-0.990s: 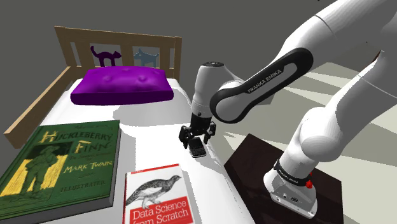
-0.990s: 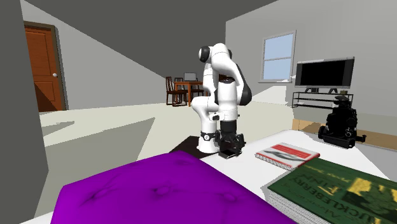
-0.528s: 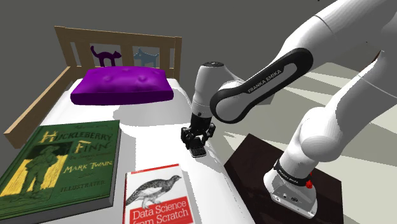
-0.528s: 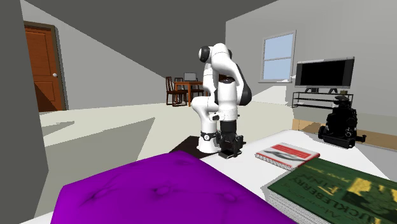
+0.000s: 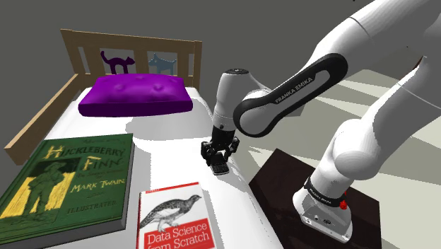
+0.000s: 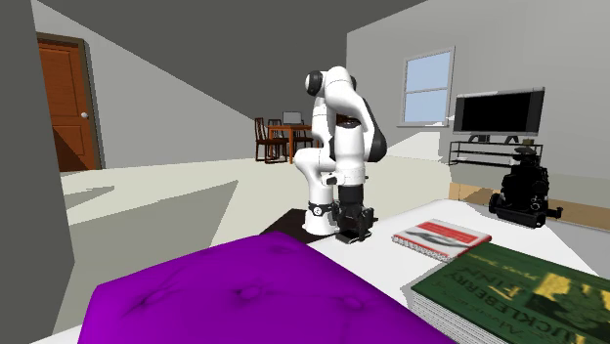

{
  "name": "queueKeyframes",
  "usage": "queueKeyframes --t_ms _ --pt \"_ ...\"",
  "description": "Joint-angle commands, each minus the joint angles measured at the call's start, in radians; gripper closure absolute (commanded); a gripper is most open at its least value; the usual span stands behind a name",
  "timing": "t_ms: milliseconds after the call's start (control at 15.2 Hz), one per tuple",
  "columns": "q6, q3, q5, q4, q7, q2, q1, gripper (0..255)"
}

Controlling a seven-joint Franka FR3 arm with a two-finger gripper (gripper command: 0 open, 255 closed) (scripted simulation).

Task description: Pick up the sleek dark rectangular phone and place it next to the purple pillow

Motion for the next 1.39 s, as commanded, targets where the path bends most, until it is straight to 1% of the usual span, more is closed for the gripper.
queueKeyframes --t_ms 0,660,1320 --pt "-0.016 -0.002 0.003 0.004 -0.002 -0.012 0.002 255" --pt "-0.186 -0.031 0.013 0.06 -0.01 -0.127 0.011 255" --pt "-0.345 -0.059 0.006 0.139 -0.009 -0.208 0.012 255"
